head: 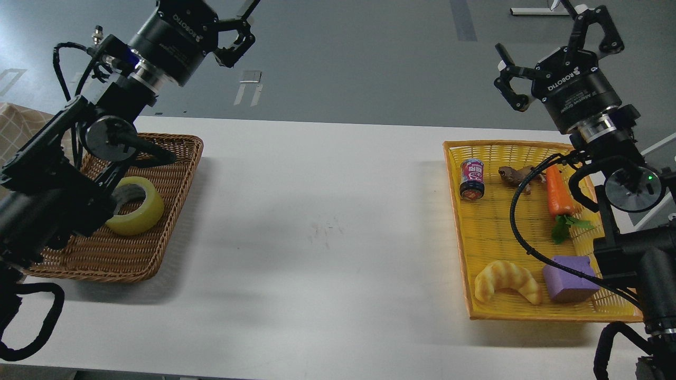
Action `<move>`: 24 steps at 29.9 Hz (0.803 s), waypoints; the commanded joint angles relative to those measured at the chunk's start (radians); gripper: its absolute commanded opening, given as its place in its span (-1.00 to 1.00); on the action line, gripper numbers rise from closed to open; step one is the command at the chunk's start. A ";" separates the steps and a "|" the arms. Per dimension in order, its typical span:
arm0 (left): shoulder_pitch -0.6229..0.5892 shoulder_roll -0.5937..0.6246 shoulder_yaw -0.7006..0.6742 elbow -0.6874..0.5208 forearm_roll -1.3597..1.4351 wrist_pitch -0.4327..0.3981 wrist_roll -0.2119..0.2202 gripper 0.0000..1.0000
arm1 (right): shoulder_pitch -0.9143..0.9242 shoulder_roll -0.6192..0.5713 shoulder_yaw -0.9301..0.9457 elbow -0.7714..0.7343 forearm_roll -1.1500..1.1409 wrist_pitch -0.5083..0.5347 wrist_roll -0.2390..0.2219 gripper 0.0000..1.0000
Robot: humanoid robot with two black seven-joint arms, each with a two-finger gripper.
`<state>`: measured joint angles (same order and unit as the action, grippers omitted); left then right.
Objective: Place and transfer tape with both arms
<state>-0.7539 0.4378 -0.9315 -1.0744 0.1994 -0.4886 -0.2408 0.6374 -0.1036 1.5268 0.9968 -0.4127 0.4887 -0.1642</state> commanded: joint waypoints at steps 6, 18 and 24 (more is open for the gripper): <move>0.076 -0.119 0.002 0.001 0.002 0.000 0.005 0.96 | 0.099 0.022 -0.070 -0.102 0.000 0.000 0.000 1.00; 0.094 -0.185 -0.004 0.002 0.014 0.000 0.005 0.96 | 0.082 0.047 -0.071 -0.104 0.002 0.000 0.002 1.00; 0.094 -0.176 -0.038 0.011 0.012 0.000 0.005 0.96 | 0.047 0.058 -0.071 -0.095 0.005 0.000 0.003 1.00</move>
<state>-0.6596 0.2571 -0.9557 -1.0688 0.2126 -0.4887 -0.2362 0.6988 -0.0473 1.4557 0.8991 -0.4092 0.4887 -0.1624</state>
